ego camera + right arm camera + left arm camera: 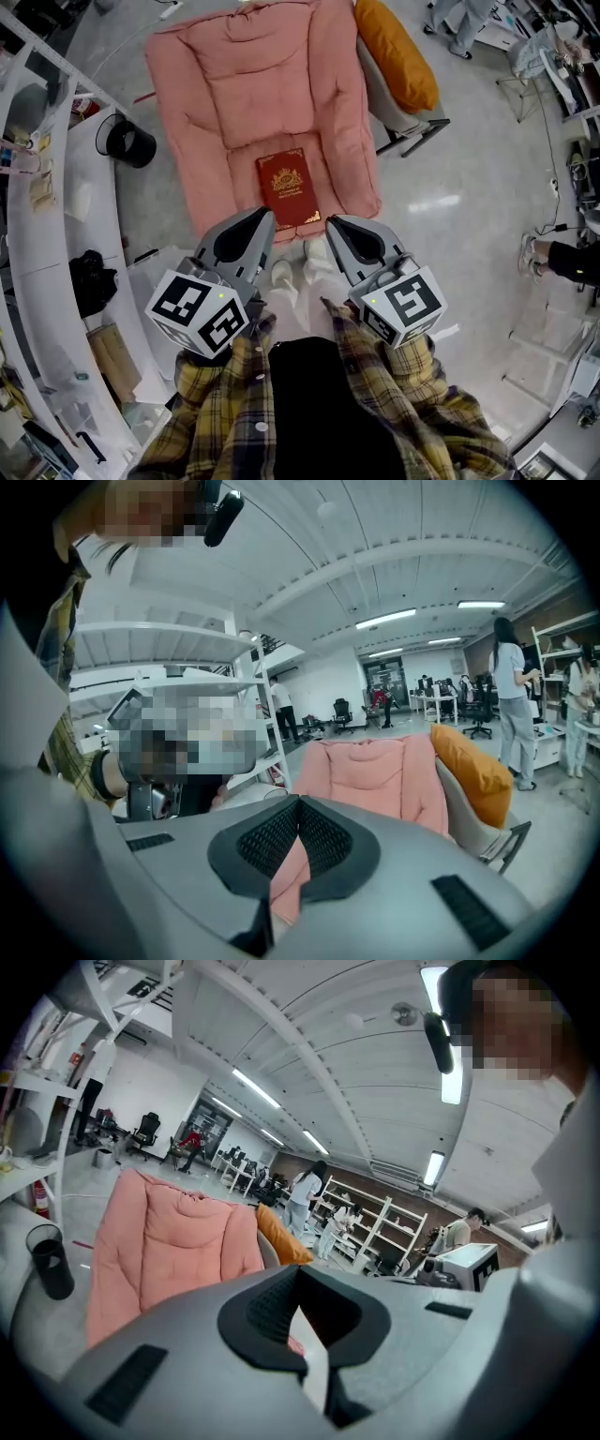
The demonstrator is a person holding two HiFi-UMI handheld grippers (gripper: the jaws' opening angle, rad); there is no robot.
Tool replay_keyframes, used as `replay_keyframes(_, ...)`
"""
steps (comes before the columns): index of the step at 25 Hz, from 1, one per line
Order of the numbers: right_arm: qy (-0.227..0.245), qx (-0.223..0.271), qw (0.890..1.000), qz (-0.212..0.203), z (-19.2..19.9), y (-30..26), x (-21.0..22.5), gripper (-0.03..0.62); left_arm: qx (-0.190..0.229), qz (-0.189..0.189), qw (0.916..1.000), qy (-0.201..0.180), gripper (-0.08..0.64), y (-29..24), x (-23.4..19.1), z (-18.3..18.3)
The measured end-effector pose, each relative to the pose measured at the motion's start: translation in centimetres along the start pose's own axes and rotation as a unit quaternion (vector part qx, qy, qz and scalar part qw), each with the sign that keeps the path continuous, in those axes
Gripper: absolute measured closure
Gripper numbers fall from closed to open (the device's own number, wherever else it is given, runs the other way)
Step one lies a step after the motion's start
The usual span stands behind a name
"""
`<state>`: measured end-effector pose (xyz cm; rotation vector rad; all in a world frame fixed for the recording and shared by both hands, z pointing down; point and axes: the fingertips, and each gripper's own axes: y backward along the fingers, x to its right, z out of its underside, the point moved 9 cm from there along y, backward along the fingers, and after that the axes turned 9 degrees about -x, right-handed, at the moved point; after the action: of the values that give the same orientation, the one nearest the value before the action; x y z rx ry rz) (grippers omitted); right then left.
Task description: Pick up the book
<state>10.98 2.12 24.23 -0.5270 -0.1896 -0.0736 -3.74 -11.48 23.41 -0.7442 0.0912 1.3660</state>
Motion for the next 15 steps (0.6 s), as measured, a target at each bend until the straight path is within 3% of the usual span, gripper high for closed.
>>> replay_keyframes(15,0.066,-0.025,0.99,-0.118,-4.0,-2.9,10.3,0.575,0.032,-0.087,0.9938,0.061,0.557,-7.4,1.0,-2.5)
